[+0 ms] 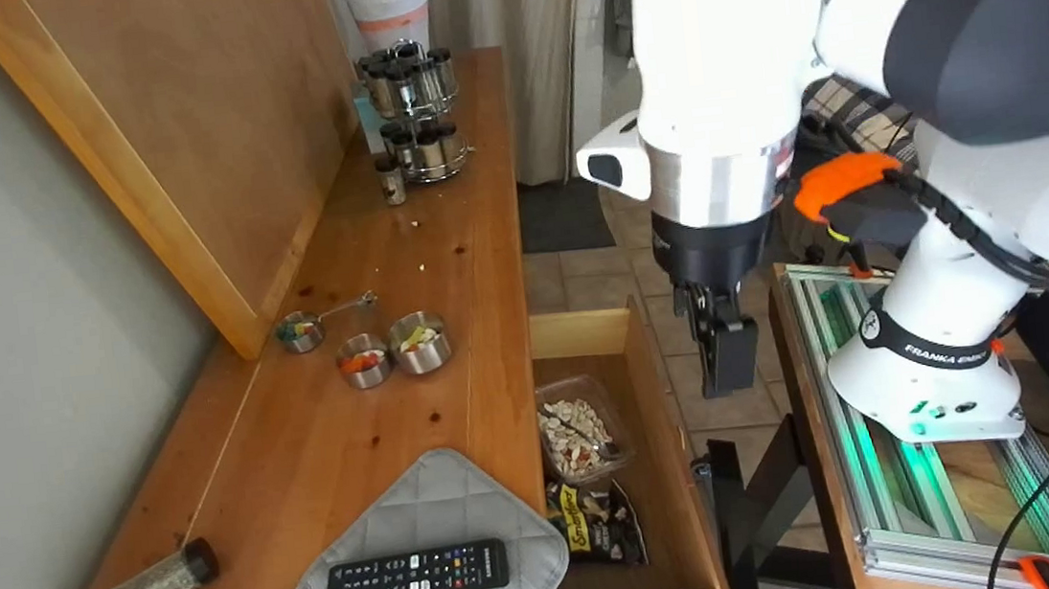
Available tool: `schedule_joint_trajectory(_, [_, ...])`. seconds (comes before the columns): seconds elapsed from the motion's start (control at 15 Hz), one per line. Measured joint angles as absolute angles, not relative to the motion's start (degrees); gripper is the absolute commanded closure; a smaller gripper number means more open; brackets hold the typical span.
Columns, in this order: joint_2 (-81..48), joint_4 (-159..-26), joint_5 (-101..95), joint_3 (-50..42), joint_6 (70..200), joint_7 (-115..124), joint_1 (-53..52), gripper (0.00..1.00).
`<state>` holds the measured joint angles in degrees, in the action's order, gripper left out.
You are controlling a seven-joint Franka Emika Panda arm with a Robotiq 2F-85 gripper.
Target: Take the remote control off of the cloth pot holder
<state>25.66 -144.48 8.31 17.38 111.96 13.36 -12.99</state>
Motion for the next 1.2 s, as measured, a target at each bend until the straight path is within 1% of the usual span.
schedule_joint_trajectory(0.2, [20.7, -145.2, 8.3, 20.2, 119.8, 16.2, -13.9, 0.0])
schedule_joint_trajectory(0.33, [16.6, -144.8, 8.5, 20.5, 123.6, 14.8, -15.0, 0.0])
schedule_joint_trajectory(0.53, [13.6, -143.5, 8.5, 20.4, 124.5, 14.1, -15.3, 0.0])
schedule_joint_trajectory(1.2, [13.5, -143.1, 8.5, 20.3, 124.5, 13.9, -15.3, 0.0])
